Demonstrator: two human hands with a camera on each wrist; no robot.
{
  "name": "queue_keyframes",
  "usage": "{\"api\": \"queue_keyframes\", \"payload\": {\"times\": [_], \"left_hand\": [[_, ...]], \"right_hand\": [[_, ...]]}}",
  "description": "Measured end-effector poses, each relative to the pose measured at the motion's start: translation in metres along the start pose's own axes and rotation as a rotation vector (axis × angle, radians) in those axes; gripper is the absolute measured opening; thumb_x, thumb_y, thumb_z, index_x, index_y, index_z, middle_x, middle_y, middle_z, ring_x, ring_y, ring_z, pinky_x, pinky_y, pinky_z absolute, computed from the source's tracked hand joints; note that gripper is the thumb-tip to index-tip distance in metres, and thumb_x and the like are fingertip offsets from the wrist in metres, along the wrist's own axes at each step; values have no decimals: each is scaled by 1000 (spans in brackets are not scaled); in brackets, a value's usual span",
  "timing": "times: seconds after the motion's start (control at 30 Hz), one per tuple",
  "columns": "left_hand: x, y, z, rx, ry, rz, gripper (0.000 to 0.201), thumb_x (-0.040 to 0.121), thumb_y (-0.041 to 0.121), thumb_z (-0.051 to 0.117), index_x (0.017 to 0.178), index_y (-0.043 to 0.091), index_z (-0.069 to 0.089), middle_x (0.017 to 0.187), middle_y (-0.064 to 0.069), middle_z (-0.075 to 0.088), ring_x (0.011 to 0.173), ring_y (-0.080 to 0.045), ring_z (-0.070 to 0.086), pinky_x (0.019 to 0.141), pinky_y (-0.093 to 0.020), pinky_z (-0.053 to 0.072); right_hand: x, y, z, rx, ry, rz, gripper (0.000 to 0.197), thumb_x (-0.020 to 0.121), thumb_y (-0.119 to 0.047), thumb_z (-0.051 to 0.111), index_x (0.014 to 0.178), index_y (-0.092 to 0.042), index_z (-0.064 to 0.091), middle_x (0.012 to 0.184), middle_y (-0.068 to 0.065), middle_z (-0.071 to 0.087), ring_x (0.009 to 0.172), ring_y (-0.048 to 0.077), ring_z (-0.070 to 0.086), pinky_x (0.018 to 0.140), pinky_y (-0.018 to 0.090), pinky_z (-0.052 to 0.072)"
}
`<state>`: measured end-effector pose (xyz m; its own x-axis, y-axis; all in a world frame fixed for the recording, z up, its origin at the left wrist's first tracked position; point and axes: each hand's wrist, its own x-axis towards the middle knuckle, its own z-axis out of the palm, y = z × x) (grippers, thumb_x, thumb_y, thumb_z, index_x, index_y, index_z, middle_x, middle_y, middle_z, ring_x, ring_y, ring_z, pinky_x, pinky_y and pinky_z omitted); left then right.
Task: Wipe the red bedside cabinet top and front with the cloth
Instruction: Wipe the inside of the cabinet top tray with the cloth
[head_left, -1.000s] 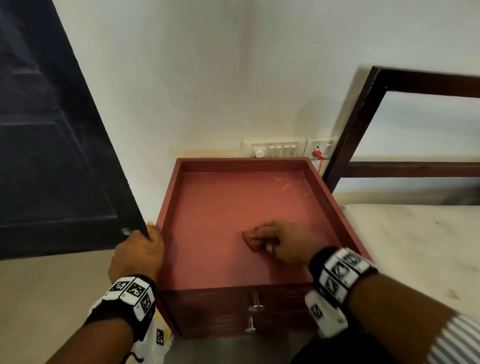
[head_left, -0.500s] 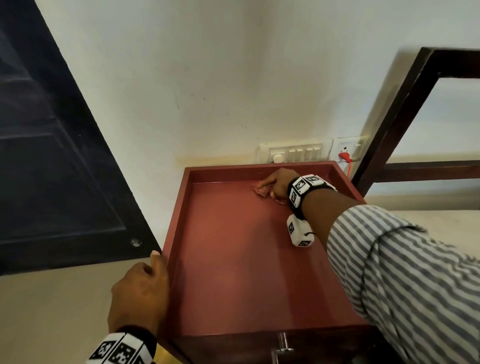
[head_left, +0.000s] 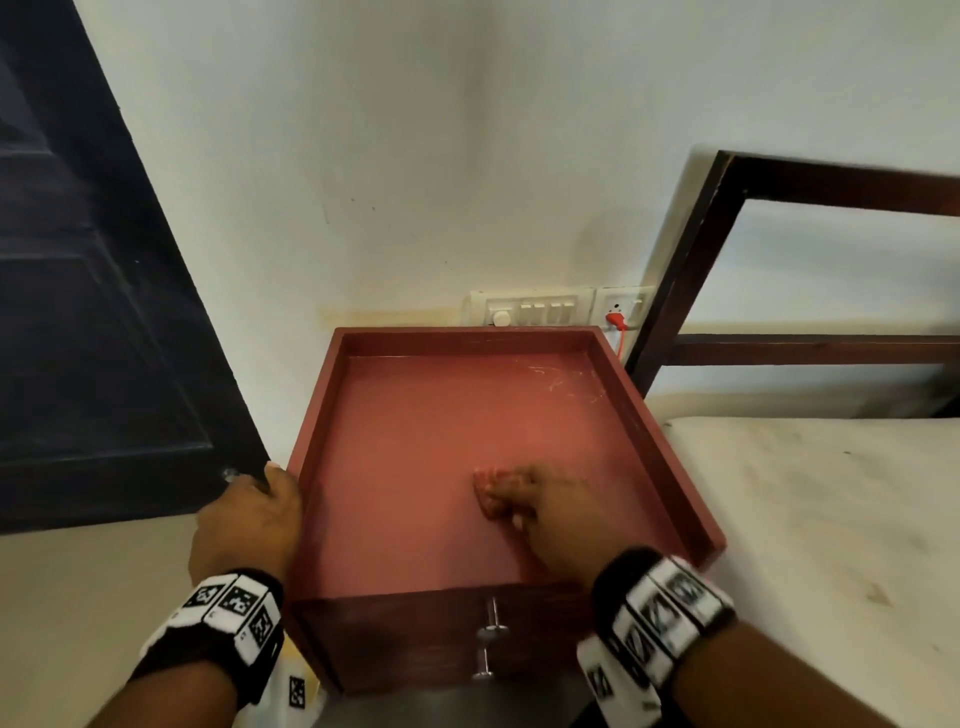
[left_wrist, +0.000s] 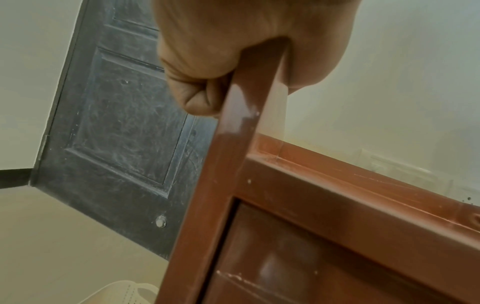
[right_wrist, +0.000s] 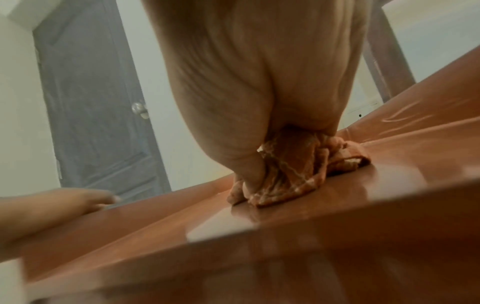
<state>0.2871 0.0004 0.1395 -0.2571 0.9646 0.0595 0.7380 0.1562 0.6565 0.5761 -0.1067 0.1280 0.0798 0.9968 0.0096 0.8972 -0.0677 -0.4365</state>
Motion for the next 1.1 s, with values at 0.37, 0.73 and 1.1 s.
{"api": "queue_keyframes", "payload": {"times": [0.37, 0.73, 1.1], "left_hand": [[-5, 1, -1, 14, 44, 43, 44, 101, 37, 42, 90, -1, 60, 87, -29, 65, 81, -46, 65, 78, -49, 55], [6, 0, 4, -41, 31, 24, 47, 100, 37, 40, 77, 2, 61, 77, -25, 65, 73, -41, 62, 76, -46, 55], [-3, 2, -2, -59, 42, -12, 51, 100, 38, 37, 80, -3, 62, 84, -31, 66, 83, -48, 63, 82, -53, 55]], "right_hand": [[2, 13, -9, 98, -8, 86, 42, 87, -1, 61, 114, -29, 77, 118, -15, 70, 108, 2, 59, 106, 18, 36], [162, -41, -6, -116, -257, 174, 49, 98, -19, 52, 142, -42, 55, 154, -17, 46, 141, 13, 44, 119, 44, 36], [1, -81, 55, 187, -103, -408, 41, 74, -28, 72, 114, -35, 76, 106, -12, 75, 94, 7, 68, 87, 31, 55]]}}
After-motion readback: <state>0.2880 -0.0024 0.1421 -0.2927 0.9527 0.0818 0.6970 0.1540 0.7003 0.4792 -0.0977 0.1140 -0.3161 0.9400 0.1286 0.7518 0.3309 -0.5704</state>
